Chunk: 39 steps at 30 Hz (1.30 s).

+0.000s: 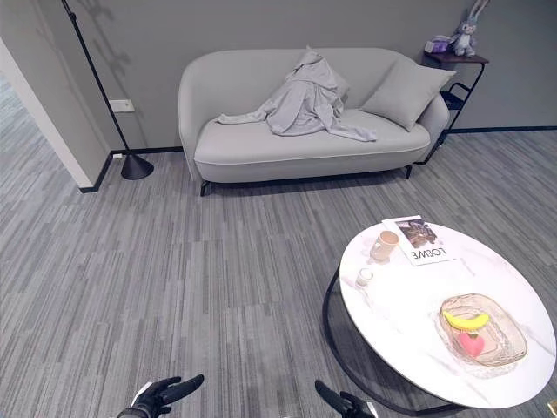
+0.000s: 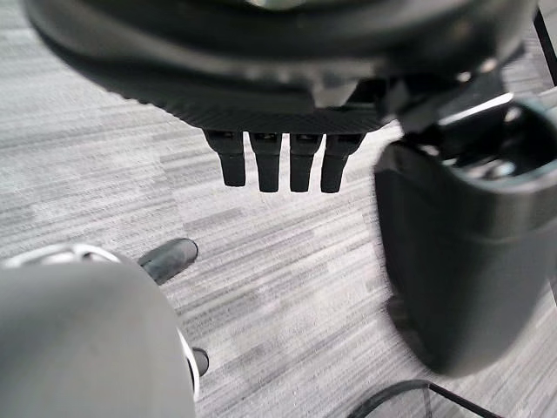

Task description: Hang the clothes on the sofa on the clothes rack.

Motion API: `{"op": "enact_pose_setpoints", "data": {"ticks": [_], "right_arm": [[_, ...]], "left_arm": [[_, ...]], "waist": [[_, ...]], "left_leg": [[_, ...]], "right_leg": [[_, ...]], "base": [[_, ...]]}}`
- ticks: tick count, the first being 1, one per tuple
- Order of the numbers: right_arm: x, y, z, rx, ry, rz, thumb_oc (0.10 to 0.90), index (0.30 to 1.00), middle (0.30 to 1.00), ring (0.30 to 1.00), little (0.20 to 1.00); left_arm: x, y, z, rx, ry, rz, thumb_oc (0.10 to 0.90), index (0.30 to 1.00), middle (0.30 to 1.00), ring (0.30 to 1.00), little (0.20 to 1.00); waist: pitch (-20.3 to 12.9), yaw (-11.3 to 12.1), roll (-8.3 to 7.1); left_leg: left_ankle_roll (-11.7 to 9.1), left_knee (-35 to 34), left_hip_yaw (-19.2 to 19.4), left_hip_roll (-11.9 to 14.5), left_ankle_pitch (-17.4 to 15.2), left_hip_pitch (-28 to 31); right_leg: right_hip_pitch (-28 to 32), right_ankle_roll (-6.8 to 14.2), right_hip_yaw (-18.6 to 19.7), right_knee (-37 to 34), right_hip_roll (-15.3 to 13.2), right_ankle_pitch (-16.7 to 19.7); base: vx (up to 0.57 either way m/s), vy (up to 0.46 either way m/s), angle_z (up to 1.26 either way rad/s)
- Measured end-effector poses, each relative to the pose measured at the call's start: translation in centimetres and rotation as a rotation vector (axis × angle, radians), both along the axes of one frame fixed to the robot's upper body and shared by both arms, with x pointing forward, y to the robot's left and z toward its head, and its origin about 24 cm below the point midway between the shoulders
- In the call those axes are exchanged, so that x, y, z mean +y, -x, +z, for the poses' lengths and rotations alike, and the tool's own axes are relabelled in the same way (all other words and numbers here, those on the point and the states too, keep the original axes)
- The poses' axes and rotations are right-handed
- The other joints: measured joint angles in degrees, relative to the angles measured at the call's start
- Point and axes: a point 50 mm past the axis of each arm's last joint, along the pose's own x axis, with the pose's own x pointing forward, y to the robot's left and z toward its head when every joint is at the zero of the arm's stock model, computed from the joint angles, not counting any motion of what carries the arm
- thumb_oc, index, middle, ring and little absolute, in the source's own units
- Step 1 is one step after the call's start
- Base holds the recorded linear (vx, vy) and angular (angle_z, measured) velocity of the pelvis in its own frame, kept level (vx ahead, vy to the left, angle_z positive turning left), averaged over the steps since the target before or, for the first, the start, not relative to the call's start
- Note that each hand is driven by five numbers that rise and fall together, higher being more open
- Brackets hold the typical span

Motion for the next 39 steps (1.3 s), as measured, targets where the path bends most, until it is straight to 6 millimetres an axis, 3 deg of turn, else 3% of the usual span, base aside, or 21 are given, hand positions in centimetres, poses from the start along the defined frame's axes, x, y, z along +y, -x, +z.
{"op": "enact_pose_setpoints", "data": {"ticks": [4,22,25,28,30,32,33,34,35,36,37,38,39], "right_arm": [[0.1,0.0,0.0,0.004,-0.004,0.011,0.8,0.9,0.9,0.9,0.9],[0.0,-1.0,0.2,-0.027,0.007,0.012,0.8,0.9,0.9,0.9,0.9],[0.1,-2.2,0.8,-0.082,0.009,0.022,0.8,0.9,0.9,0.9,0.9],[0.1,-3.0,1.0,-0.107,0.008,0.028,0.8,0.9,0.9,0.9,0.9],[0.7,-4.4,1.4,-0.145,-0.006,0.03,0.8,0.9,0.9,0.9,0.9],[0.7,-5.1,1.7,-0.173,-0.006,0.024,0.8,0.9,0.9,0.9,0.9],[0.5,-5.4,2.2,-0.225,-0.009,-0.004,0.8,0.9,0.9,0.9,0.9],[0.5,-5.6,2.4,-0.242,-0.013,-0.005,0.8,0.9,0.9,0.9,0.9],[0.6,-5.5,2.4,-0.243,-0.015,-0.007,0.8,0.9,0.9,0.9,0.9],[0.5,-5.4,2.3,-0.238,-0.01,-0.004,0.8,0.9,0.9,0.9,0.9],[0.5,-5.6,2.4,-0.242,-0.008,-0.005,0.8,0.9,0.9,0.9,0.9],[0.2,-6.0,2.6,-0.252,0.002,-0.002,0.8,0.9,0.9,0.9,0.9],[-0.2,-6.2,2.8,-0.253,0.015,0.003,0.8,0.9,0.9,0.9,0.9]], "left_arm": [[0.1,0.0,0.0,0.002,-0.002,0.002,0.8,0.9,0.9,0.9,0.9],[-0.2,-0.9,0.3,-0.036,0.002,0.012,0.8,0.9,0.9,0.9,0.9],[-0.5,-1.8,0.7,-0.073,0.041,0.062,0.8,0.9,0.9,0.9,0.9],[-0.5,-2.5,1.0,-0.097,0.045,0.065,0.8,0.9,0.9,0.9,0.9],[-0.1,-4.4,1.8,-0.154,0.045,0.088,0.8,0.9,0.9,0.9,0.9],[-0.1,-5.1,2.1,-0.182,0.065,0.144,0.8,0.9,0.9,0.9,0.9],[-0.5,-4.9,2.2,-0.205,0.113,0.217,0.8,0.9,0.9,0.9,0.9],[-0.7,-5.5,2.7,-0.24,0.13,0.228,0.8,0.9,0.9,0.9,0.9],[-0.5,-6.4,3.4,-0.3,0.132,0.228,0.8,0.9,0.9,0.9,0.9],[-0.3,-7.0,3.8,-0.327,0.132,0.231,0.8,0.9,0.9,0.9,0.9],[0.0,-6.7,3.7,-0.322,0.137,0.26,0.8,0.9,0.9,0.9,0.9],[0.0,-5.6,3.1,-0.293,0.145,0.288,0.8,0.9,0.9,0.9,0.9],[-0.3,-4.8,2.7,-0.256,0.165,0.306,0.8,0.9,0.9,0.9,0.9]], "waist": [[1.1,0.1,0.78],[2.8,-1.1,1.21],[3.5,-1.3,2.31],[4.2,-1.3,2.47],[6.9,-1.2,-0.26],[7.7,-0.5,-1.63],[9.2,-0.6,-2.44],[10.7,0.4,-2.77],[11.8,1.0,-3.2],[12.3,2.2,-3.49],[12.3,2.7,-3.62],[11.7,3.2,-1.94],[13.0,2.3,0.0]], "left_leg": [[0.0,-0.1,-0.5,-0.1,0.0,0.9],[-0.5,-0.4,0.9,0.5,-0.6,1.2],[-0.5,-0.9,2.3,0.7,-0.6,1.0],[-0.5,-0.9,2.6,0.8,-0.6,0.8],[-1.1,7.8,0.5,0.7,-0.5,-5.2],[-1.4,12.4,-1.5,0.8,-0.3,-7.9],[-2.5,27.5,-6.9,1.2,0.1,-15.4],[-3.4,36.9,-8.1,2.0,2.8,-20.8],[-4.2,42.1,-8.9,2.4,1.7,-25.2],[-3.5,38.1,-7.8,2.3,0.6,-26.3],[-2.9,28.8,-4.9,2.7,0.2,-25.8],[-2.7,7.5,-2.9,3.8,1.1,-23.2],[-3.3,-3.2,-3.0,6.1,1.7,-24.0]], "right_leg": [[1.9,0.2,-0.2,-2.0,0.1,0.4],[2.1,0.6,1.0,-3.4,0.8,0.7],[1.0,0.6,2.0,-3.3,1.1,0.6],[0.7,0.5,2.5,-3.3,1.3,0.6],[-1.7,-1.4,2.3,-1.0,-0.1,-0.5],[-1.0,-2.2,2.1,-2.6,-0.9,1.6],[0.0,-4.1,0.9,-3.2,-0.7,0.8],[0.6,-5.1,0.6,-3.5,-0.1,0.2],[1.0,-4.7,0.6,-3.8,0.1,0.5],[2.1,-3.9,0.5,-5.4,0.2,0.9],[3.3,-2.9,0.8,-7.8,0.6,1.3],[4.7,-2.8,0.2,-10.3,1.9,0.8],[7.1,-2.6,-0.2,-11.6,4.5,1.5]], "base": [[0.01,-0.001,0.01],[0.04,-0.014,-0.04],[0.1,-0.045,-0.21],[0.07,-0.138,-0.09],[0.1,-0.185,0.2],[0.22,-0.242,0.2],[0.28,-0.23,0.33],[0.4,-0.123,0.46],[0.36,0.032,0.1],[0.66,0.103,0.02],[0.5,0.088,-0.28],[0.76,0.131,-0.37],[1.15,0.248,-0.37]]}}
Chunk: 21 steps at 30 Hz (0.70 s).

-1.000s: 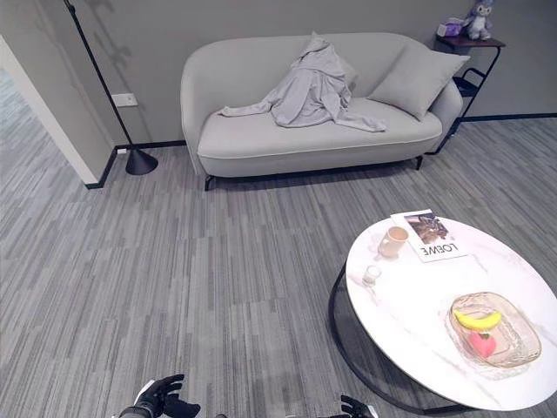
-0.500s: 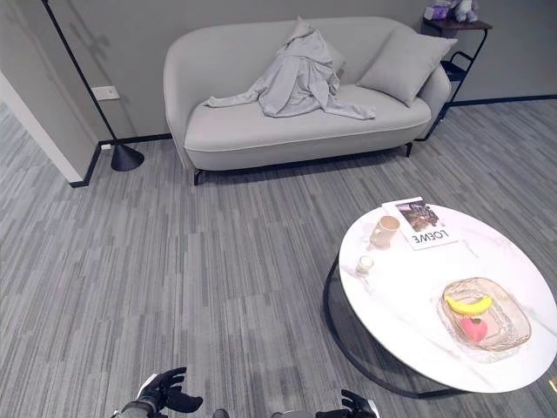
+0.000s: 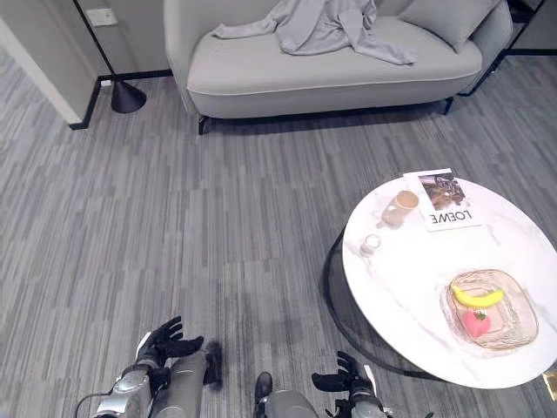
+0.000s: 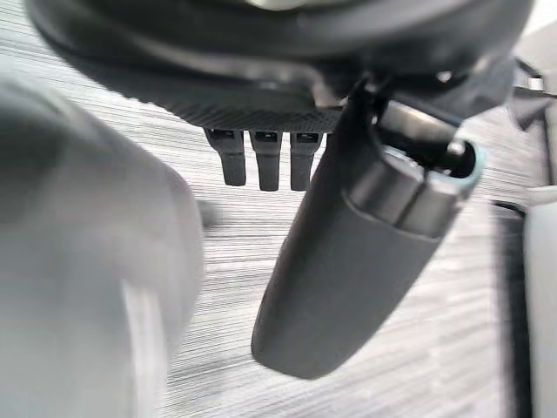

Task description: Hang the clothes on the sofa on the clothes rack.

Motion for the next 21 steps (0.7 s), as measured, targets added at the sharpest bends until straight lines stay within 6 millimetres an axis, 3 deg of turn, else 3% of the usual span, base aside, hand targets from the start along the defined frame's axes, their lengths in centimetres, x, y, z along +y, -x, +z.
{"op": "enact_pose_setpoints", "data": {"ticks": [1,2,3,4,5,6,7,8,9,10,11,12,13,15,17,19,20,21], "right_arm": [[-0.1,0.5,-0.1,0.011,0.003,0.003,0.8,0.9,0.9,0.9,0.9],[-0.2,0.4,-0.1,0.013,0.007,0.009,0.8,0.9,0.9,0.9,0.9],[-0.1,0.9,-0.3,0.028,0.003,0.004,0.8,0.9,0.9,0.9,0.9],[0.1,0.9,-0.4,0.026,-0.007,-0.005,0.8,0.9,0.9,0.9,0.9],[0.2,1.7,-0.5,0.028,-0.015,-0.001,0.8,0.9,0.9,0.9,0.9],[-1.0,3.6,-0.7,0.068,0.003,0.01,0.8,0.9,0.9,0.9,0.9],[-0.6,4.6,-1.2,0.126,-0.002,0.036,0.8,0.9,0.9,0.9,0.9],[0.3,4.6,-1.4,0.133,-0.024,0.081,0.8,0.9,0.9,0.9,0.9],[1.1,4.6,-1.2,0.115,-0.048,0.117,0.8,0.9,0.9,0.9,0.9],[1.5,3.7,-0.6,0.06,-0.063,0.129,0.8,0.9,0.9,0.9,0.9],[1.5,3.0,-0.3,0.009,-0.069,0.087,0.8,0.9,0.9,0.9,0.9],[1.3,2.8,-0.2,0.005,-0.061,0.076,0.8,0.9,0.9,0.9,0.9],[0.5,1.8,0.5,-0.051,-0.062,0.035,0.8,0.9,0.9,0.9,0.9],[-1.2,0.1,1.7,-0.105,-0.008,0.048,0.8,0.9,0.9,0.9,0.9],[-1.1,-0.6,2.0,-0.12,0.0,0.074,0.8,0.9,0.9,0.9,0.9],[-0.3,-0.8,1.6,-0.101,-0.019,0.097,0.8,0.9,0.9,0.9,0.9],[0.1,-0.1,1.0,-0.069,-0.036,0.087,0.8,0.9,0.9,0.9,0.9],[-0.1,1.4,0.3,-0.015,-0.042,0.072,0.8,0.9,0.9,0.9,0.9]], "left_arm": [[0.7,0.0,0.2,-0.008,-0.015,0.022,0.8,0.9,0.9,0.9,0.9],[1.2,0.2,0.1,0.002,-0.019,0.049,0.8,0.9,0.9,0.9,0.9],[1.5,0.0,0.3,-0.015,-0.013,0.071,0.8,0.9,0.9,0.9,0.9],[1.8,0.6,0.1,-0.007,-0.007,0.101,0.8,0.9,0.9,0.9,0.9],[1.8,0.9,0.1,-0.002,-0.011,0.09,0.8,0.9,0.9,0.9,0.9],[0.7,1.3,-0.5,0.026,0.011,0.072,0.8,0.9,0.9,0.9,0.9],[0.8,2.4,-1.1,0.077,0.004,0.068,0.8,0.9,0.9,0.9,0.9],[1.5,3.0,-1.3,0.104,-0.009,0.068,0.8,0.9,0.9,0.9,0.9],[2.0,3.4,-1.3,0.118,-0.02,0.067,0.8,0.9,0.9,0.9,0.9],[2.2,3.2,-1.3,0.121,-0.032,0.043,0.8,0.9,0.9,0.9,0.9],[2.0,3.1,-1.4,0.143,-0.041,0.013,0.8,0.9,0.9,0.9,0.9],[1.5,2.4,-1.3,0.123,-0.026,0.005,0.8,0.9,0.9,0.9,0.9],[0.6,0.6,-0.7,0.066,-0.01,-0.015,0.8,0.9,0.9,0.9,0.9],[0.4,-0.5,-0.3,0.029,-0.008,-0.022,0.8,0.9,0.9,0.9,0.9],[1.4,-0.6,-0.1,0.021,-0.029,0.006,0.8,0.9,0.9,0.9,0.9],[2.3,0.1,-0.2,0.033,-0.041,0.038,0.8,0.9,0.9,0.9,0.9],[2.7,0.8,-0.4,0.054,-0.054,0.04,0.8,0.9,0.9,0.9,0.9],[2.8,1.2,-0.6,0.072,-0.064,0.019,0.8,0.9,0.9,0.9,0.9]], "waist": [[0.2,0.4,-1.27],[-0.3,1.1,-1.98],[-1.2,1.4,-3.54],[-2.7,1.7,-5.56],[-3.7,1.8,-6.48],[-5.2,2.2,-4.74],[-7.3,3.2,-3.88],[-9.1,3.4,-5.71],[-9.7,2.3,-6.6],[-8.7,1.0,-8.19],[-8.2,-2.0,-7.54],[-8.2,-2.2,-6.38],[-6.4,-2.8,-2.83],[-4.4,-4.2,0.55],[-4.3,-4.5,-0.62],[-4.6,-5.9,-1.31],[-5.1,-6.6,-2.32],[-5.9,-7.1,-3.25]], "left_leg": [[-0.2,0.0,0.3,-0.2,-1.9,-1.6],[0.8,1.0,2.7,-0.6,-4.9,-2.3],[2.2,3.9,4.2,-1.2,-5.0,-3.3],[3.8,6.2,4.9,-4.1,-3.9,-3.1],[4.9,9.5,7.0,-7.6,-3.3,-2.4],[9.7,14.6,9.3,-10.2,-4.0,1.5],[13.3,11.7,7.2,-10.4,0.5,5.1],[13.4,10.3,8.0,-11.3,-0.4,7.3],[13.5,8.5,7.9,-12.6,-1.6,10.5],[12.3,7.8,7.3,-14.4,-2.7,13.3],[12.3,5.5,4.2,-15.7,-3.6,17.5],[12.1,4.8,3.0,-15.4,-4.5,19.2],[11.4,4.0,0.3,-13.6,-6.7,22.8],[8.8,2.1,-0.8,-11.1,-7.9,28.5],[4.4,3.1,-1.0,-11.0,-10.5,33.2],[0.5,3.8,-1.1,-10.3,-13.1,37.7],[-0.8,4.0,-1.7,-10.0,-14.1,40.0],[-1.7,4.8,-4.0,-9.8,-15.4,43.2]], "right_leg": [[4.1,1.4,1.1,-1.2,0.0,-2.4],[6.3,1.6,3.3,-2.0,0.2,-4.1],[8.5,1.9,4.8,-3.2,-0.8,-4.5],[9.6,3.7,6.2,-2.7,-2.7,-5.7],[11.8,4.7,6.3,-2.8,-4.4,-6.3],[11.0,6.2,5.5,7.3,-3.5,-7.8],[6.2,7.0,3.6,21.1,-3.2,-7.2],[0.4,7.0,0.6,33.8,-6.4,-2.6],[-6.2,6.4,-1.4,46.8,-10.5,6.2],[-12.4,6.0,-1.4,60.0,-14.7,8.1],[-17.3,2.5,-2.6,63.5,-17.9,5.2],[-20.7,2.4,-2.0,61.7,-18.2,3.1],[-25.4,3.0,-4.5,52.9,-18.4,-1.2],[-28.2,5.1,-8.0,31.0,-16.9,-0.4],[-31.7,7.3,-7.6,15.7,-15.3,3.4],[-31.9,10.3,-4.5,3.3,-11.4,4.9],[-32.2,10.5,-1.2,1.0,-9.9,4.9],[-33.0,7.3,2.7,6.9,-9.8,7.6]], "base": [[1.17,0.247,-0.33],[1.3,0.357,-0.5],[0.87,0.239,-0.8],[1.05,0.314,-0.62],[0.68,0.242,-0.42],[0.64,0.282,-0.51],[0.78,0.385,-0.71],[0.56,0.286,-0.77],[0.54,0.252,-0.38],[0.4,0.097,0.31],[0.6,0.093,0.55],[0.83,-0.063,0.9],[0.63,-0.086,0.73],[0.49,-0.13,0.53],[0.66,-0.159,0.39],[0.77,-0.182,0.67],[0.69,-0.189,1.37],[0.48,-0.155,1.39]]}}
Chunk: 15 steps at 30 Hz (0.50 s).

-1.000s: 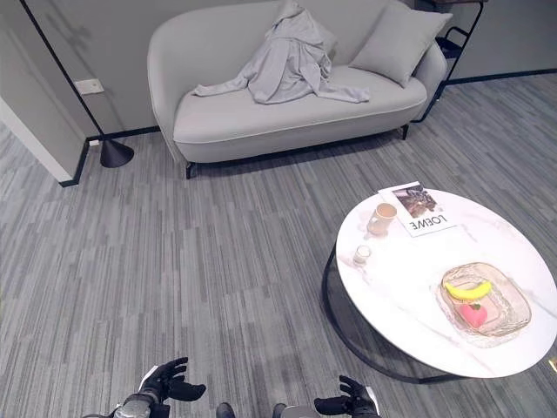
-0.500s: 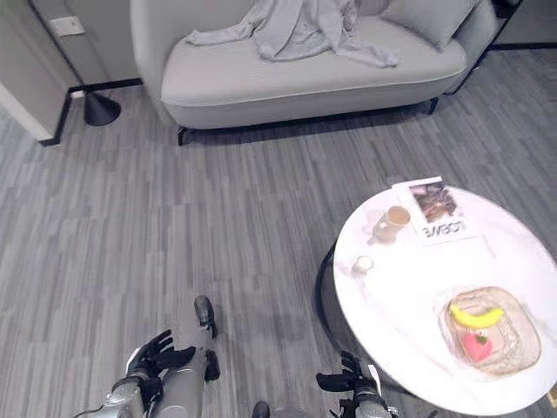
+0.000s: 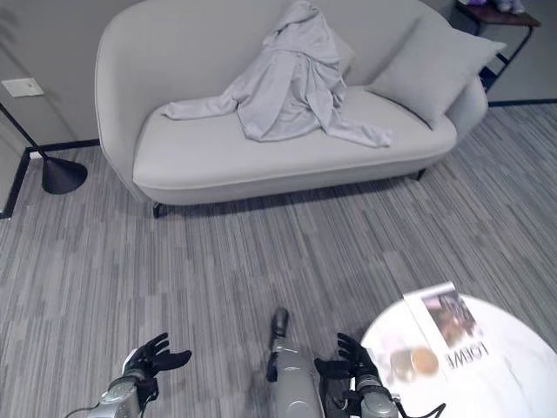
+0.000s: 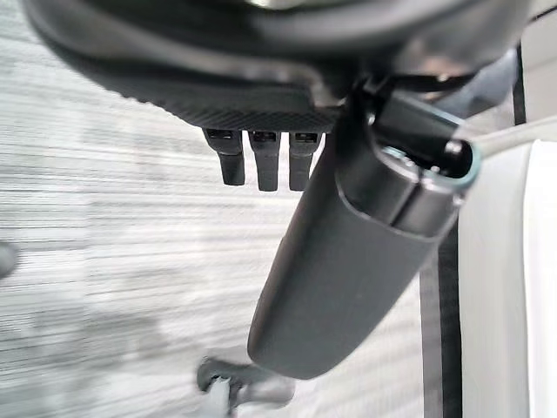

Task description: Hang the clothes on the sofa on the clothes rack.

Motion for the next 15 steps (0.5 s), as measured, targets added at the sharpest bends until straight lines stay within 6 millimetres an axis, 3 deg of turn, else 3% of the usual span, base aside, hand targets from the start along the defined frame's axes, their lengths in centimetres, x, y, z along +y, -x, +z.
{"op": "enact_pose_setpoints", "data": {"ticks": [1,2,3,4,5,6,7,8,9,10,11,12,13,14,15], "right_arm": [[-0.6,0.8,-0.4,0.042,0.013,-0.007,0.8,0.9,0.9,0.9,0.9],[-0.2,0.9,-1.1,0.092,0.002,-0.019,0.8,0.9,0.9,0.9,0.9],[-0.2,1.0,-1.2,0.1,0.0,-0.023,0.8,0.9,0.9,0.9,0.9],[-0.5,0.9,-1.2,0.092,-0.013,-0.071,0.8,0.9,0.9,0.9,0.9],[-1.0,1.1,-1.0,0.074,-0.018,-0.107,0.8,0.9,0.9,0.9,0.9],[-2.6,0.3,-0.2,0.034,0.008,-0.16,0.8,0.9,0.9,0.9,0.9],[-2.9,-1.1,0.0,0.018,0.025,-0.174,0.8,0.9,0.9,0.9,0.9],[-2.3,-1.8,0.2,-0.013,0.024,-0.132,0.8,0.9,0.9,0.9,0.9],[-3.7,-2.4,1.2,-0.042,0.084,-0.092,0.8,0.9,0.9,0.9,0.9],[-3.9,-1.4,0.6,0.016,0.111,-0.107,0.8,0.9,0.9,0.9,0.9],[-3.6,0.8,-0.6,0.11,0.109,-0.115,0.8,0.9,0.9,0.9,0.9],[-2.4,2.7,-1.9,0.231,0.115,-0.048,0.8,0.9,0.9,0.9,0.9],[-2.6,3.8,-2.1,0.26,0.115,-0.045,0.8,0.9,0.9,0.9,0.9],[-0.8,1.5,-1.6,0.168,0.078,0.031,0.8,0.9,0.9,0.9,0.9],[-0.4,1.2,-1.3,0.125,0.06,0.046,0.8,0.9,0.9,0.9,0.9]], "left_arm": [[-1.0,-0.1,-0.2,-0.003,0.027,-0.002,0.8,0.9,0.9,0.9,0.9],[-1.6,1.0,-0.9,0.035,0.053,-0.005,0.8,0.9,0.9,0.9,0.9],[-1.9,1.7,-1.2,0.058,0.063,-0.011,0.8,0.9,0.9,0.9,0.9],[-2.4,2.4,-1.5,0.073,0.079,0.004,0.8,0.9,0.9,0.9,0.9],[-2.6,2.5,-1.3,0.052,0.08,-0.022,0.8,0.9,0.9,0.9,0.9],[-2.2,0.2,0.2,-0.069,0.055,-0.093,0.8,0.9,0.9,0.9,0.9],[0.0,-2.2,1.8,-0.16,0.023,-0.02,0.8,0.9,0.9,0.9,0.9],[1.1,-1.3,1.4,-0.109,-0.015,-0.018,0.8,0.9,0.9,0.9,0.9],[0.8,0.0,1.0,-0.096,-0.009,0.004,0.8,0.9,0.9,0.9,0.9],[0.4,1.6,-0.1,0.007,-0.011,-0.029,0.8,0.9,0.9,0.9,0.9],[0.1,2.3,-0.5,0.029,-0.001,-0.019,0.8,0.9,0.9,0.9,0.9],[0.0,2.7,-0.3,0.016,0.006,-0.012,0.8,0.9,0.9,0.9,0.9],[-0.2,3.5,-0.5,0.035,0.009,-0.021,0.8,0.9,0.9,0.9,0.9],[-0.7,5.7,-1.6,0.137,0.022,-0.015,0.8,0.9,0.9,0.9,0.9],[-0.8,6.0,-1.8,0.159,0.016,-0.018,0.8,0.9,0.9,0.9,0.9]], "waist": [[-0.2,0.1,1.98],[-0.5,0.4,2.74],[-0.7,0.6,2.51],[-0.6,0.6,2.31],[-0.7,2.3,0.31],[2.7,7.6,-0.52],[3.4,9.8,-3.65],[3.2,8.7,-2.05],[0.6,9.9,-0.18],[0.2,8.1,1.1],[-1.0,8.4,-1.7],[-1.6,10.0,-1.54],[-3.1,11.3,-0.43],[-2.2,11.3,3.28],[-3.2,9.1,3.5]], "left_leg": [[-0.5,1.2,0.8,2.2,-0.3,0.5],[-2.5,7.4,0.4,6.5,5.9,0.9],[-3.8,10.6,-0.6,7.6,10.1,0.9],[-4.5,24.7,-2.5,10.0,16.2,-5.9],[-1.5,44.9,-4.7,11.2,31.4,-18.7],[4.8,72.4,-9.4,7.4,27.6,-38.8],[6.5,69.6,-1.2,4.5,17.3,-50.7],[6.0,56.3,1.5,4.3,14.6,-50.9],[3.8,11.4,7.3,7.8,16.1,-44.5],[2.7,-2.1,9.6,5.7,16.3,-43.7],[3.7,-4.6,10.9,1.7,13.7,-43.7],[7.3,1.1,11.3,-3.0,15.2,-40.0],[11.0,3.3,11.6,-2.9,14.8,-36.4],[15.3,-2.2,9.7,-1.5,19.0,-24.3],[15.2,-4.5,9.6,-1.6,18.7,-22.2]], "right_leg": [[-0.4,1.4,-1.1,3.7,0.7,1.6],[3.7,-0.8,-1.3,5.5,3.4,4.5],[6.4,-2.3,-0.9,5.3,4.4,5.4],[9.2,-4.8,-1.9,5.8,5.5,3.8],[10.5,-10.3,-2.2,7.9,5.5,2.0],[14.7,-13.4,0.6,5.5,8.0,0.2],[20.8,-10.5,1.5,0.9,8.1,0.3],[27.1,-4.4,0.6,-1.8,8.7,-2.6],[28.0,-8.5,-3.4,1.5,8.2,-9.0],[38.1,-8.6,-3.9,-5.8,10.6,-9.1],[42.4,-5.8,-2.9,-7.4,9.4,-10.4],[46.5,-2.7,-1.4,-2.1,10.1,-10.6],[44.5,-0.5,-0.4,5.9,10.2,-11.9],[26.6,0.5,-7.7,47.8,5.2,-9.0],[20.2,-1.3,-9.4,52.5,2.3,-10.4]], "base": [[0.87,-0.438,1.37],[0.8,-0.527,0.61],[0.86,-0.756,0.66],[0.63,-0.586,0.58],[0.44,-0.417,0.32],[0.87,-0.209,-0.64],[0.71,-0.097,-0.89],[1.26,-0.144,-1.9],[0.55,-0.047,-1.14],[0.94,-0.001,-1.23],[0.7,0.171,-0.47],[0.7,0.171,-1.03],[0.38,0.13,-2.53],[0.25,-0.093,-2.15],[0.39,-0.233,-1.46]]}}
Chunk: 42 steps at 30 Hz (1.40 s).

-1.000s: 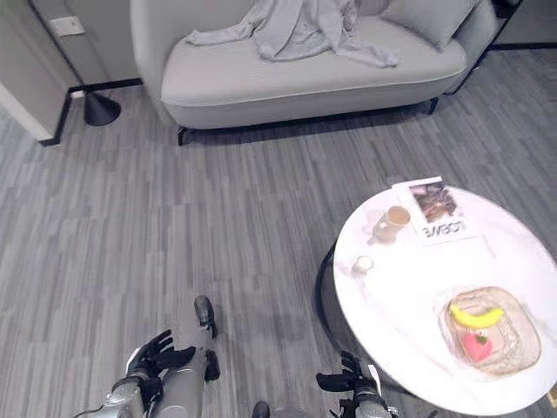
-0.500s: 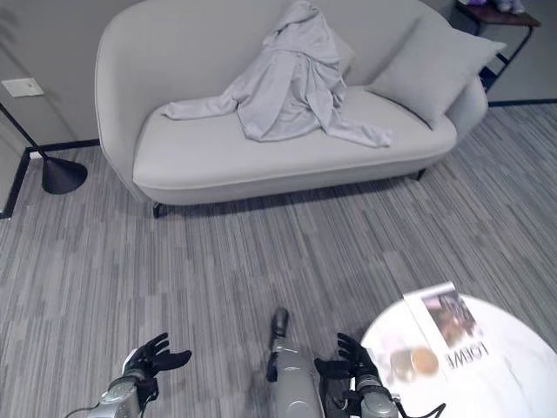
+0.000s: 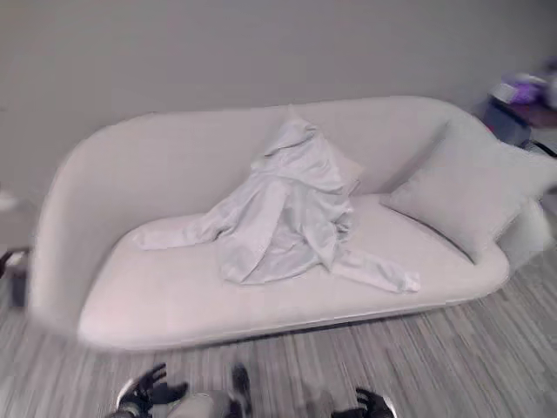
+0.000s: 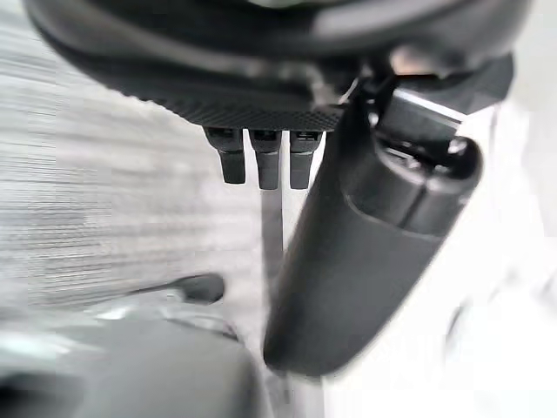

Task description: Hang the clothes on the sofa on the clothes rack.

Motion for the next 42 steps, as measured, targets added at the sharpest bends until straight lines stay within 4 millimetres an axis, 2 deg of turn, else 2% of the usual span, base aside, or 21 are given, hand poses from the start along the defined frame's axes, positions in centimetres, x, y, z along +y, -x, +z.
{"op": "enact_pose_setpoints", "data": {"ticks": [1,3,4,7,8,9,10,11,14,16,18,20,21,22,24,25,27,35,37,40,42], "right_arm": [[-0.5,-0.2,0.7,-0.064,-0.009,-0.054,0.8,0.9,0.9,0.9,0.9],[-1.0,-0.2,0.8,-0.06,0.018,-0.071,0.8,0.9,0.9,0.9,0.9],[-1.1,-0.3,0.9,-0.061,0.026,-0.066,0.8,0.9,0.9,0.9,0.9],[-0.9,-0.5,1.0,-0.07,0.022,-0.057,0.8,0.9,0.9,0.9,0.9],[-0.8,-0.7,1.1,-0.079,0.021,-0.052,0.8,0.9,0.9,0.9,0.9],[-0.7,-0.4,1.2,-0.085,0.017,-0.05,0.8,0.9,0.9,0.9,0.9],[-1.1,-0.8,1.4,-0.092,0.028,-0.044,0.8,0.9,0.9,0.9,0.9],[-2.2,-2.3,2.5,-0.142,0.066,-0.021,0.8,0.9,0.9,0.9,0.9],[-4.8,-4.3,4.4,-0.197,0.149,0.001,0.8,0.9,0.9,0.9,0.9],[-6.0,-4.9,5.4,-0.235,0.174,-0.025,0.8,0.9,0.9,0.9,0.9],[-5.8,-4.7,5.2,-0.237,0.176,-0.032,0.8,0.9,0.9,0.9,0.9],[-4.9,-3.2,4.5,-0.191,0.167,0.023,0.8,0.9,0.9,0.9,0.9],[-4.6,-2.6,4.3,-0.167,0.175,0.045,0.8,0.9,0.9,0.9,0.9],[-3.1,-1.7,4.2,-0.171,0.175,0.095,0.8,0.9,0.9,0.9,0.9],[-4.3,-3.3,6.5,-0.245,0.269,0.187,0.8,0.9,0.9,0.9,0.9],[-5.3,-4.7,9.0,-0.328,0.355,0.265,0.8,0.9,0.9,0.9,0.9],[-6.1,-5.4,10.5,-0.367,0.419,0.303,0.8,0.9,0.9,0.9,0.9],[-6.3,-14.8,15.9,-0.535,0.577,0.407,0.8,0.9,0.9,0.9,0.9],[-5.8,-17.8,17.7,-0.586,0.602,0.402,0.8,0.9,0.9,0.9,0.9],[-2.2,-23.7,23.4,-0.751,0.641,0.477,0.8,0.9,0.9,0.9,0.9],[0.9,-28.7,32.0,-0.871,0.77,0.545,0.8,0.9,0.9,0.9,0.9]], "left_arm": [[-0.7,-2.8,0.4,-0.059,0.011,-0.017,0.8,0.9,0.9,0.9,0.9],[-0.6,-5.1,1.2,-0.123,0.004,-0.025,0.8,0.9,0.9,0.9,0.9],[-0.3,-7.0,2.1,-0.197,-0.007,-0.029,0.8,0.9,0.9,0.9,0.9],[0.6,-6.9,2.4,-0.218,-0.037,0.013,0.8,0.9,0.9,0.9,0.9],[1.1,-6.5,2.3,-0.197,-0.057,0.014,0.8,0.9,0.9,0.9,0.9],[2.3,-5.3,2.3,-0.175,-0.087,0.012,0.8,0.9,0.9,0.9,0.9],[2.1,-4.5,2.0,-0.161,-0.076,0.025,0.8,0.9,0.9,0.9,0.9],[1.1,-4.7,1.9,-0.172,-0.045,0.031,0.8,0.9,0.9,0.9,0.9],[-1.3,-6.6,2.7,-0.257,0.029,-0.003,0.8,0.9,0.9,0.9,0.9],[-2.4,-7.5,2.8,-0.274,0.054,-0.014,0.8,0.9,0.9,0.9,0.9],[-2.0,-8.3,3.2,-0.295,0.04,-0.011,0.8,0.9,0.9,0.9,0.9],[-1.8,-8.3,3.5,-0.311,0.025,-0.008,0.8,0.9,0.9,0.9,0.9],[-1.4,-8.2,3.8,-0.326,0.015,-0.015,0.8,0.9,0.9,0.9,0.9],[0.4,-7.4,4.4,-0.333,-0.035,-0.03,0.8,0.9,0.9,0.9,0.9],[0.0,-6.1,3.5,-0.264,-0.019,-0.008,0.8,0.9,0.9,0.9,0.9],[-0.3,-5.1,3.3,-0.247,-0.011,-0.008,0.8,0.9,0.9,0.9,0.9],[-0.1,-5.0,3.5,-0.257,-0.04,-0.019,0.8,0.9,0.9,0.9,0.9],[0.5,-17.5,16.7,-0.854,-0.221,-0.299,0.8,0.9,0.9,0.9,0.9],[-2.2,-21.2,21.0,-1.031,-0.246,-0.409,0.8,0.9,0.9,0.9,0.9],[-8.7,-26.0,29.9,-1.333,-0.3,-0.638,0.8,0.9,0.9,0.9,0.9],[-12.6,-28.3,37.7,-1.537,-0.482,-0.782,0.8,0.9,0.9,0.9,0.9]], "waist": [[0.3,-3.3,-0.44],[0.1,-3.6,-1.77],[0.1,-2.9,-2.6],[0.1,-1.3,-2.64],[-0.5,-1.1,-4.34],[-0.6,-1.2,-6.4],[-0.4,0.7,-6.45],[-0.1,0.3,-4.49],[1.6,-0.6,-4.08],[2.1,-1.9,-2.43],[2.5,-1.7,-3.24],[2.4,-0.1,-2.13],[2.1,0.0,-2.58],[0.4,-0.8,-8.48],[1.1,-1.0,-3.69],[1.0,-2.3,-0.21],[0.3,-2.8,0.99],[-0.4,-0.8,1.86],[-0.3,-0.4,2.45],[6.0,-0.9,3.12],[13.4,-1.6,3.62]], "left_leg": [[-4.7,0.4,-2.5,-0.3,-3.8,3.7],[-6.3,0.8,-4.8,-0.4,-4.8,5.6],[-7.7,1.2,-5.8,1.2,-5.8,7.3],[-11.4,4.2,-5.6,5.1,-8.1,10.5],[-12.7,5.5,-5.7,5.5,-8.9,11.8],[-17.5,10.4,-4.9,6.3,-11.4,13.7],[-19.3,13.3,-3.5,8.4,-12.8,13.1],[-21.4,16.5,-2.4,11.8,-16.2,9.2],[-19.7,4.0,-2.0,12.9,-13.1,4.1],[-18.0,0.2,-2.3,15.0,-9.6,4.0],[-17.3,0.1,-3.0,15.7,-7.3,4.5],[-16.8,0.2,-2.8,18.7,-7.3,2.4],[-19.3,0.2,-3.2,18.6,-9.3,1.5],[-20.1,3.0,-3.2,14.1,-10.1,-0.6],[-15.6,3.7,-3.6,14.9,-8.9,2.3],[-16.1,0.4,-2.6,14.5,-6.3,4.7],[-16.0,0.2,-2.1,12.9,-5.5,4.8],[-14.8,0.3,-2.4,10.6,-3.6,3.6],[-15.3,0.4,-2.7,10.4,-2.5,1.7],[-15.4,1.3,-2.6,9.8,-0.4,-2.4],[-14.9,4.2,-1.8,9.5,0.2,-8.7]], "right_leg": [[-7.9,0.0,-4.5,-8.9,-12.3,-2.1],[-8.1,2.9,-5.2,-29.2,-18.0,0.2],[-7.5,4.7,-2.6,-46.8,-19.1,7.6],[-6.2,5.9,1.8,-62.6,-16.9,20.2],[-4.7,5.4,3.7,-65.4,-15.8,23.5],[-0.1,-1.3,6.8,-65.8,-14.4,31.5],[0.4,2.6,6.3,-65.7,-14.0,29.3],[0.5,1.5,5.4,-65.7,-12.1,28.1],[0.6,0.5,2.2,-65.6,-11.8,27.3],[2.9,2.5,0.1,-65.8,-9.8,25.4],[3.4,4.6,0.2,-66.1,-9.4,23.8],[0.0,3.7,1.9,-52.7,-7.8,19.0],[-1.2,3.9,1.8,-45.5,-7.8,14.3],[-0.5,5.2,2.4,-47.8,-13.2,7.6],[2.3,6.6,1.0,-52.4,-11.4,9.3],[3.3,7.1,1.3,-55.5,-11.0,13.2],[3.6,8.2,1.7,-56.8,-12.6,14.8],[6.9,9.1,1.5,-65.7,-13.5,21.3],[5.3,9.1,1.4,-65.7,-13.3,22.0],[1.1,8.4,1.8,-65.4,-13.5,24.4],[-5.7,8.0,3.6,-64.0,-14.1,26.6]], "base": [[0.38,-0.326,0.31],[0.2,-0.251,0.64],[0.25,-0.368,0.63],[0.17,-0.229,0.25],[0.14,-0.309,0.41],[0.09,-0.27,0.09],[0.09,-0.367,0.04],[0.03,-0.16,-0.01],[0.05,-0.17,0.44],[0.06,-0.08,0.37],[0.05,-0.032,-0.02],[0.04,-0.004,0.05],[0.03,0.016,0.48],[0.02,0.025,0.34],[0.02,0.028,-0.25],[0.01,0.029,-0.39],[0.02,0.039,-0.08],[-0.06,0.012,0.05],[-0.19,0.009,0.06],[-0.36,0.027,-0.08],[-0.23,0.01,-0.23]]}}
